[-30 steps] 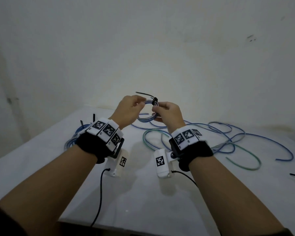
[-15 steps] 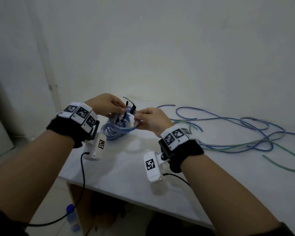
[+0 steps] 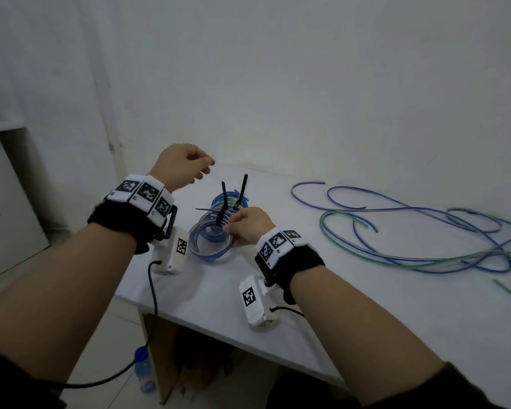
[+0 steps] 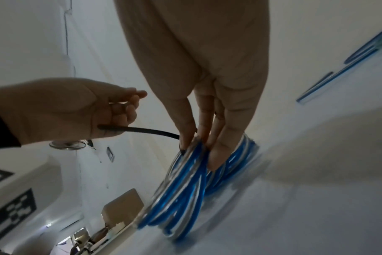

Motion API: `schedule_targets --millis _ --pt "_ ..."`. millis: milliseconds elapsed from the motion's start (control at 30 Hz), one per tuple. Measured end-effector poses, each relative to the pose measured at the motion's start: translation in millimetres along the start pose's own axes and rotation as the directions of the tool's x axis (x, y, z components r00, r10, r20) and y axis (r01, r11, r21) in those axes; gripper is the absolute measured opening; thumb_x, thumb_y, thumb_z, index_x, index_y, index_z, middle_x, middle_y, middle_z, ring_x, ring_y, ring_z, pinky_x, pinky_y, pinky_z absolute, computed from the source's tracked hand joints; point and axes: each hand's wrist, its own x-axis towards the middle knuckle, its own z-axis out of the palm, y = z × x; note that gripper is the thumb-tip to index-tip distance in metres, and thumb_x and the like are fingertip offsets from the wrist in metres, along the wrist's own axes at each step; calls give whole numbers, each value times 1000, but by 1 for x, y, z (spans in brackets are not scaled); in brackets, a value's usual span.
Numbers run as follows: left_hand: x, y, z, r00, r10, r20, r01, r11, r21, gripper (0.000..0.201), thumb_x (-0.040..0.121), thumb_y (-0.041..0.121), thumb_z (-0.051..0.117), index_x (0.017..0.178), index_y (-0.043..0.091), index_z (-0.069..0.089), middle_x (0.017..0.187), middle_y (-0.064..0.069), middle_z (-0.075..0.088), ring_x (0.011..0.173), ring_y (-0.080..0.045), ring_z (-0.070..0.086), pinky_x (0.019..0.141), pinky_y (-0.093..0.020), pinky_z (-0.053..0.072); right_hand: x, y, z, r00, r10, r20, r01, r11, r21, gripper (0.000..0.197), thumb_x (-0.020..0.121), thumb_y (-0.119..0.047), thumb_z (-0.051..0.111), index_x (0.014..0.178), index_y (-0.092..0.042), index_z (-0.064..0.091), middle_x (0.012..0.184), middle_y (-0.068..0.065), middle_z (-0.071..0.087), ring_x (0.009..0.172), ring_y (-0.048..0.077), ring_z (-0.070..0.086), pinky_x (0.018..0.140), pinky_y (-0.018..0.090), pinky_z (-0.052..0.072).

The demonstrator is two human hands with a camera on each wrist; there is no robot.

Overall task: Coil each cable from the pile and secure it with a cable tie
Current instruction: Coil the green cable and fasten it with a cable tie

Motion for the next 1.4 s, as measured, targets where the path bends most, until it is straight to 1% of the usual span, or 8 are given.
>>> schedule_targets --millis 133,367,567,733,900,1100,1233,1400 --pt "5 26 21 996 88 30 -87 996 -15 14 92 20 54 91 14 67 77 5 65 67 -8 58 63 -20 46 -6 -3 -25 999 44 -17 -44 999 -7 19 88 -5 61 70 -5 61 78 16 62 66 26 60 72 36 56" --pt "15 104 82 937 267 227 -285 957 48 15 91 22 54 93 14 66 77 8 65 69 -5 60 64 -19 47 -19 1 -139 969 112 -218 -129 990 -61 17 94 -12 52 102 1 60 85 13 61 68 24 59 64 32 51" --pt "11 149 172 852 315 419 -381 921 82 16 90 20 56 94 9 67 80 0 65 66 -10 60 59 -15 44 -49 44 -240 927 161 -337 -257 931 -261 15 91 -12 57 98 0 64 87 12 64 71 24 61 66 32 51" --pt "1 164 235 752 282 596 -450 880 151 20 90 22 56 95 8 69 84 -2 66 76 -14 60 60 -19 44 -76 80 -300 939 199 -281 -335 715 -614 26 85 -13 66 110 -6 68 95 7 63 81 18 56 60 21 45" --pt "-6 160 275 652 201 731 -478 858 189 20 88 21 60 98 6 69 82 -3 65 72 -12 58 60 -18 44 -84 100 -320 952 286 -110 -255 539 -803 40 79 -17 74 118 -18 64 115 0 58 113 20 55 90 28 44" --pt "-10 150 297 536 95 839 -530 812 247 11 83 24 66 91 15 66 94 -5 69 72 -10 56 65 -20 46 -73 119 -318 970 235 -69 -156 374 -914 43 72 -20 80 109 -12 60 98 0 52 90 17 48 71 25 39" --pt "-11 147 304 500 90 861 -561 791 243 19 83 22 67 100 14 68 95 0 65 87 -13 60 84 -26 46 -68 126 -322 992 125 -33 -85 430 -899 22 75 -14 76 93 -9 65 86 0 55 83 16 50 59 24 41" --pt "-8 138 309 558 130 820 -582 765 275 29 86 30 63 110 14 63 99 4 58 96 -14 54 88 -26 41 -75 118 -339 982 -137 -130 24 771 -636 8 82 -9 66 89 -9 71 83 7 69 75 13 59 72 19 47"
